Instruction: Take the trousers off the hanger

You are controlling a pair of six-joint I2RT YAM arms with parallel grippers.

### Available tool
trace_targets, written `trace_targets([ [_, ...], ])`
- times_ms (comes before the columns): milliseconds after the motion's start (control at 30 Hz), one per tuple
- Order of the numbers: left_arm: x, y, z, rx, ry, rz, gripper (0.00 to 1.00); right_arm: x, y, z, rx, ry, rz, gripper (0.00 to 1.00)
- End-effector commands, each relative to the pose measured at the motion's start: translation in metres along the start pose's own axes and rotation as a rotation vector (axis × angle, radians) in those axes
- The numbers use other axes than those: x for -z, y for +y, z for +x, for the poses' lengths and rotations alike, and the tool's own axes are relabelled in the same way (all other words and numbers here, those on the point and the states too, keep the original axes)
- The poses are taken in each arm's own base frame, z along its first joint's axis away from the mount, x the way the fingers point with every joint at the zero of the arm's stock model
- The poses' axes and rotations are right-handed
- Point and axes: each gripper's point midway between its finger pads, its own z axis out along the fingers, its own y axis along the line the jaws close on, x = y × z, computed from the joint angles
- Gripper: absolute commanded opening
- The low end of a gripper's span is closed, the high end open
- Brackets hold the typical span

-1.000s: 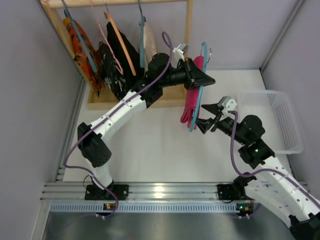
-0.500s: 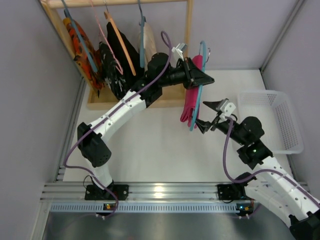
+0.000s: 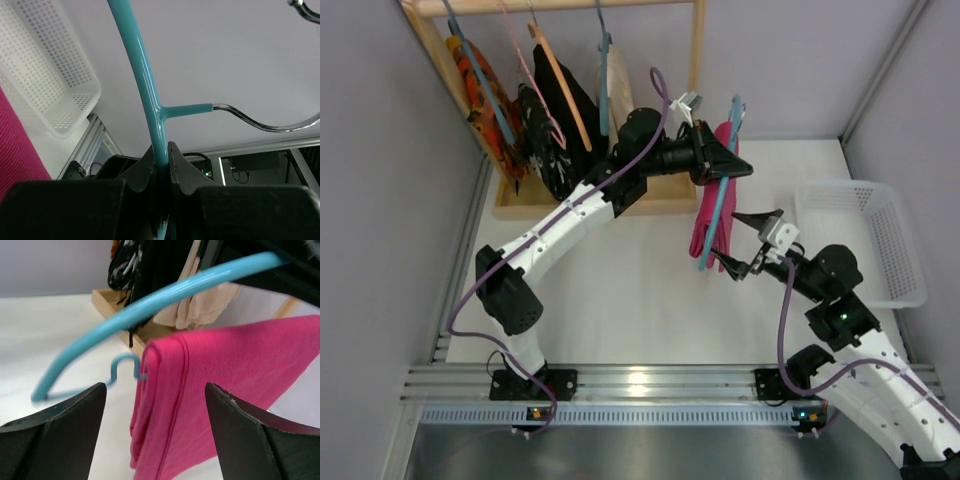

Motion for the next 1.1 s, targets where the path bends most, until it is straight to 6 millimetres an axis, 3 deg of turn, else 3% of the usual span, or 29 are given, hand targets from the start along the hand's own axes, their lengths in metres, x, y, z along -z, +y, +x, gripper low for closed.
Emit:
trace_targets([
  [0,0.026,-0.095,-0.007,-0.172,-0.046,0.245,0.00,0.010,0.020,0.033,-0.001,0.119,-0.096,0.82],
  [167,0.027,-0.096,-0.006,-0.171,-0.043,0.248,0.00,0.013,0.023,0.033,-0.004,0.117,-0.098,0.86],
  [300,0.027,-0.096,-0.006,-0.168,-0.044,0.247,0.00,0.010,0.011,0.033,-0.032,0.111,-0.022,0.85],
  [467,0.027,-0.094,-0.006,-0.164,-0.046,0.243,0.00,-0.001,-0.013,0.023,-0.097,0.068,0.100,0.84],
  [667,0.026,-0.093,-0.006,-0.163,-0.044,0.242,0.00,-0.016,-0.008,0.015,-0.131,0.040,0.042,0.87],
  [800,0.027,-0.094,-0.006,-0.164,-0.043,0.244,0.00,-0.024,-0.017,0.020,-0.106,0.044,0.066,0.86],
  [1067,0.027,-0.086,-0.002,-0.145,-0.035,0.228,0.00,-0.034,-0.041,0.005,-0.105,0.001,0.163,0.80],
])
